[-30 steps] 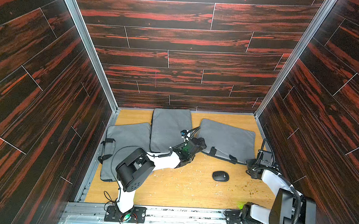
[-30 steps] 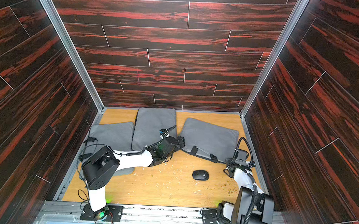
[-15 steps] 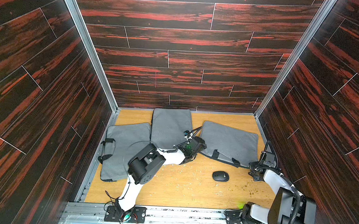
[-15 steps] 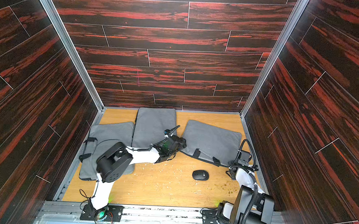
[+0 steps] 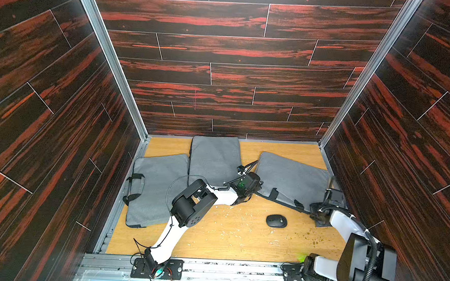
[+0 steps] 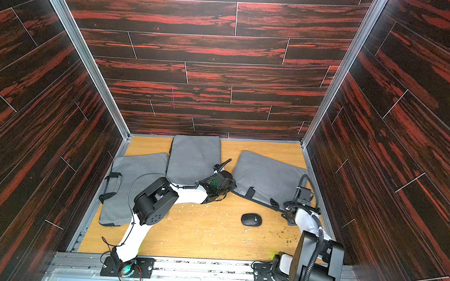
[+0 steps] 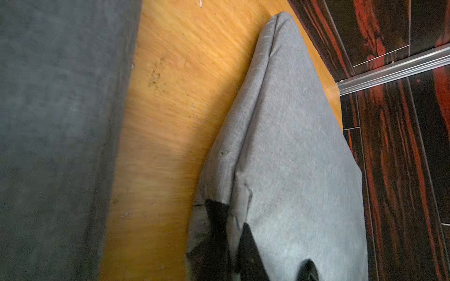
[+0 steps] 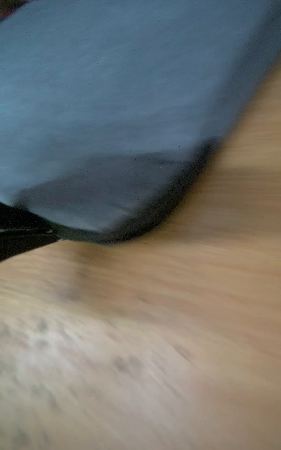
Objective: Put the mouse into the laptop bag
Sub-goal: Unzip the zipper on the zippered laptop bag.
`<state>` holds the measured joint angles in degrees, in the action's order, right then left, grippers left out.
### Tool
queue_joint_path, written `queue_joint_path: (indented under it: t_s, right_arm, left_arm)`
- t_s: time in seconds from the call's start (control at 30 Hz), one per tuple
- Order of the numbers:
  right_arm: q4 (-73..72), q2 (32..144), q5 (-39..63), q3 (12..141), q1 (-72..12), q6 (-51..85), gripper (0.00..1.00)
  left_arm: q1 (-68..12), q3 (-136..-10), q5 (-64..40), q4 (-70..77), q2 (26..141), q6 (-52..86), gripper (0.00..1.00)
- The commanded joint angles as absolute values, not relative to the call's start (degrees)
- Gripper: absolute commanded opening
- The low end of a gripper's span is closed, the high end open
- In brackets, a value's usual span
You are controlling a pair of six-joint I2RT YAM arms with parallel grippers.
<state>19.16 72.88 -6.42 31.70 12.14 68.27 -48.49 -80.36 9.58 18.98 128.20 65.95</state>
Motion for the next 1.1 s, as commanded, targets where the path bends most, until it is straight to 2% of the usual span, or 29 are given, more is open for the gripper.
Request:
queue_joint_path:
  t_s: [0.0,0.2,0.33,0.6,0.87,0.93,1.07]
  right_arm:
    - [18.4,73.2,-1.2,31.3,6.8,72.9,0.00]
    - [15.7,75.0,-0.3,33.3,0.0,74.2,0.00]
    - [8.5,76.7,1.2,35.0,-3.4,68.9,0.00]
    - [5.0,82.1,1.2,39.5,-5.4,61.3,0.00]
    - [0.2,87.2,3.4,43.4,-8.1,55.3,0.00]
    - [-0.1,85.7,1.4,42.4,-8.0,54.7,0.00]
    - [2.5,82.4,-3.2,41.3,-8.1,52.9,0.00]
  left_arm:
    - [-51.0,-79.1,8.1,20.2,125.7,66.3,0.00]
    - [-52.1,-78.1,9.0,21.0,124.2,65.8,0.00]
    - [-53.0,-77.2,9.3,22.0,122.2,64.4,0.00]
    - [-57.7,-77.5,9.5,23.2,120.5,61.7,0.00]
    - [-62.8,-85.3,10.2,18.1,123.9,59.0,0.03]
    - [-62.8,-86.6,9.8,17.5,124.9,58.9,0.08]
    - [-62.8,-87.8,10.1,15.7,125.1,57.9,0.43]
